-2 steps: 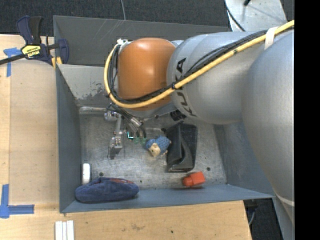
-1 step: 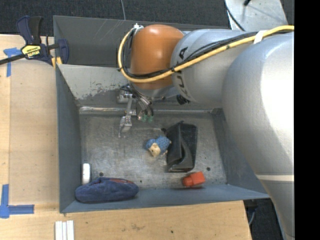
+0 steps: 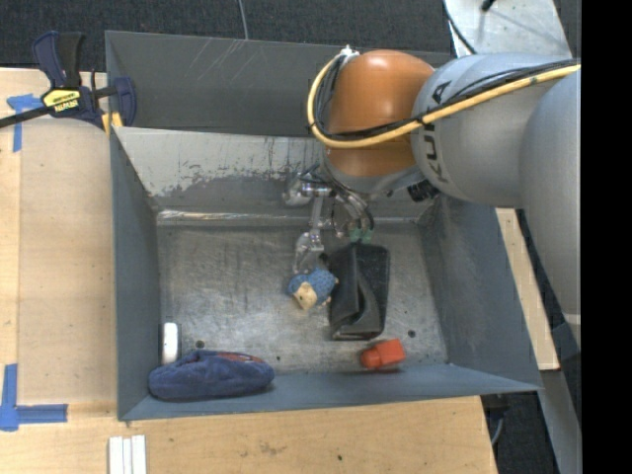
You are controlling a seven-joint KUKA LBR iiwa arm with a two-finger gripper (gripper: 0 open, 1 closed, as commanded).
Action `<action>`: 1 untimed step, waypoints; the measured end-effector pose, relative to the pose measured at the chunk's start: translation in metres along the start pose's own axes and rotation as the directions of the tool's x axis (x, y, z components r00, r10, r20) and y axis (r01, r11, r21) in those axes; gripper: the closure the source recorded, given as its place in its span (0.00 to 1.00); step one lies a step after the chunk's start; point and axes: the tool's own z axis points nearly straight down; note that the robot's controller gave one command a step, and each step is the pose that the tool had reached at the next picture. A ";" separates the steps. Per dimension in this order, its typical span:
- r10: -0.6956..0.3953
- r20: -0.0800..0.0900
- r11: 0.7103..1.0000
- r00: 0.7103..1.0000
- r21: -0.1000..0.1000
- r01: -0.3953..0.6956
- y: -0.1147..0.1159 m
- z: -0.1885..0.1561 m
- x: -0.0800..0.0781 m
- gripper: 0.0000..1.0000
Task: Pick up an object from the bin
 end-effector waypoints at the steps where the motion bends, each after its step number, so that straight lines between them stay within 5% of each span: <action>1: -0.076 0.008 0.997 0.997 -0.010 0.076 -0.047 0.028 0.035 0.00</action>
Offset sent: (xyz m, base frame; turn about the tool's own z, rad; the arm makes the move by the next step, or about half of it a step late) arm -0.0369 -0.0490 -0.0314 -0.0806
